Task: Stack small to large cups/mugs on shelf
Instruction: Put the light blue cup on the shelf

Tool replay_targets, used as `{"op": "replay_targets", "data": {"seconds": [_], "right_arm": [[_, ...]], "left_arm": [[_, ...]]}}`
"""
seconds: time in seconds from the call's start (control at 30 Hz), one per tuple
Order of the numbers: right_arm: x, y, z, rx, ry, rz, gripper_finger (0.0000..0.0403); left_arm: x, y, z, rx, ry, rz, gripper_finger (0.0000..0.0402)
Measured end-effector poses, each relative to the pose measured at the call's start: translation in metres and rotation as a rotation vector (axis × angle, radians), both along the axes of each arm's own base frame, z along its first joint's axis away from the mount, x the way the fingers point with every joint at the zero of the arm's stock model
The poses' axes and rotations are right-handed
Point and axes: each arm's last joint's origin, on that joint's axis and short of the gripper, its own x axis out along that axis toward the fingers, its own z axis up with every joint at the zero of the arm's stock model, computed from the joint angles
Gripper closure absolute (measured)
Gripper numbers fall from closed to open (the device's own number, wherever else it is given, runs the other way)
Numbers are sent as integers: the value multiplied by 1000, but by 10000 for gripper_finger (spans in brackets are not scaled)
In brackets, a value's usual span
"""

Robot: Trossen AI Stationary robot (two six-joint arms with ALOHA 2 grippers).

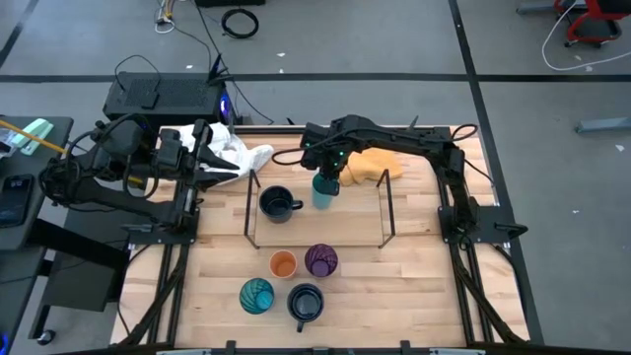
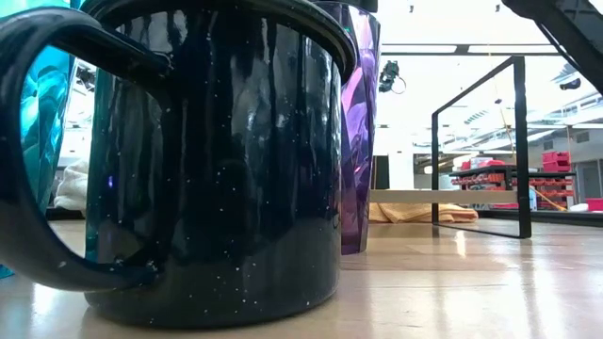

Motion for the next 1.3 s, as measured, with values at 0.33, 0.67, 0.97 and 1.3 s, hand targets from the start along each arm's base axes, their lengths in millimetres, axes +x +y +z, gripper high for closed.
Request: {"op": "replay_targets", "data": {"seconds": [0.33,0.67,0.97,1.3], "right_arm": [[-1,-3,0,1,4,-6,400],[0,-2,0,2,-5,-17,400],[5,-3,-6,13,-12,-36,400],[5,-2,-7,15,-3,-33,400]], "left_arm": [[0,0,0,3,-1,0,329],[0,0,0,3,-1,0,335],[0,0,0,3,-1,0,330],[0,0,0,3,-2,0,331]]}}
